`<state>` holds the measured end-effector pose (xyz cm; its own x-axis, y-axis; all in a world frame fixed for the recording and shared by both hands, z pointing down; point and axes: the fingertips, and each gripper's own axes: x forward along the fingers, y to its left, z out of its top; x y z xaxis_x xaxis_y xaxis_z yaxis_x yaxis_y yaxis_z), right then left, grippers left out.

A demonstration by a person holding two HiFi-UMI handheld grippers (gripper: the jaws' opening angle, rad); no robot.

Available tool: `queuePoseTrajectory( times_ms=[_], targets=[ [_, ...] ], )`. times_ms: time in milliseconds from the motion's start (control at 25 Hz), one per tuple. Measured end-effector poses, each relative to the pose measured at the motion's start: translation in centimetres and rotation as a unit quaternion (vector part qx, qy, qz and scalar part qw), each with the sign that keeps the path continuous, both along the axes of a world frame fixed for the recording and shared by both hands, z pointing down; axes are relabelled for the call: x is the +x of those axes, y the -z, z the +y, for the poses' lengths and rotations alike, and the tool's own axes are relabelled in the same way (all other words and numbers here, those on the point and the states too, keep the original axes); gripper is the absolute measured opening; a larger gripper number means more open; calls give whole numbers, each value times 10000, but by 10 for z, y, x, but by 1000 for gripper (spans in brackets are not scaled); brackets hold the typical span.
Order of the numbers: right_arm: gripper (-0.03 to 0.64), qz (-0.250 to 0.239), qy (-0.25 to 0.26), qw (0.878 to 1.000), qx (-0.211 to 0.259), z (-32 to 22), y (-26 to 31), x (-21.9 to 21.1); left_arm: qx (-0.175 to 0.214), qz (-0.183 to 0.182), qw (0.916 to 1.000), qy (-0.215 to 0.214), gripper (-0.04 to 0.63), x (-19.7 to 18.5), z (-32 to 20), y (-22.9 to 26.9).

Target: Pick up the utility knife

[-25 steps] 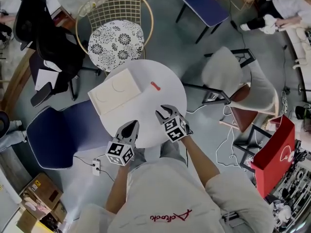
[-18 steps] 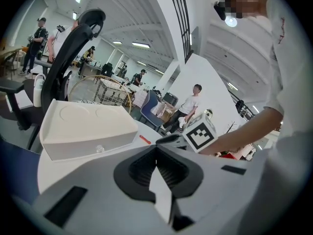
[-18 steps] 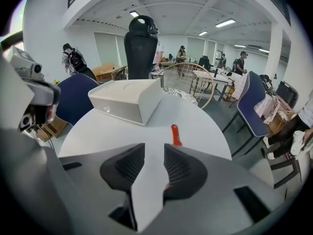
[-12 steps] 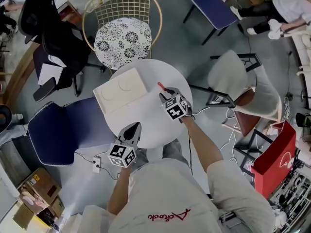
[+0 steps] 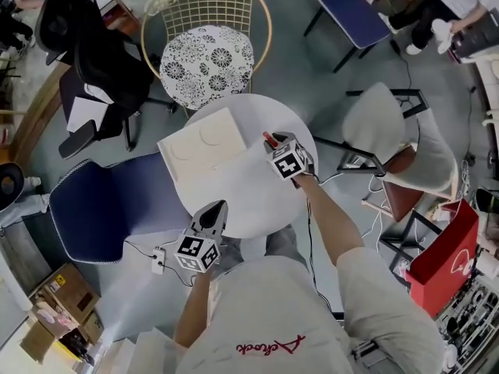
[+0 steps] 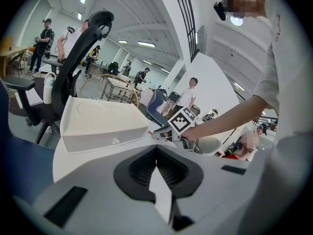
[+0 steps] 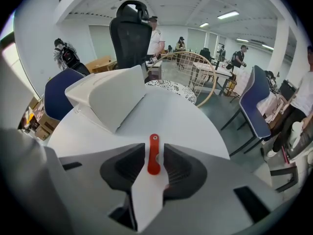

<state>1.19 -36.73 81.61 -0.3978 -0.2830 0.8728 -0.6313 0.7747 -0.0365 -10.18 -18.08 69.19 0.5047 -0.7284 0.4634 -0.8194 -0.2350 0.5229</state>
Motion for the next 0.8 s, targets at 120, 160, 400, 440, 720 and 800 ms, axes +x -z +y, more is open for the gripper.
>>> queuePoseTrajectory(
  times_ms=[120,160,400,440,720,800],
  targets=[
    [132,73,45,10000,-19,-1,-1,-1,-19,15,10000,12,12,-1,0,-2],
    [132,97,59,9999,-33,0,-2,-1,-13,22,10000,9,12,-1,0,-2],
    [69,218,87,9997,15,-1,0,2,22,39,10000,-5,12,4,2,1],
    [69,220,85,9997,32,-1,0,2,14,36,10000,-2,12,4,2,0],
    [66,220,-2,9996,150,-1,1,2,31,-7,10000,12,12,2,3,2],
    [66,187,-53,9995,258,3,4,2,61,-23,10000,12,12,0,2,4]
  ],
)
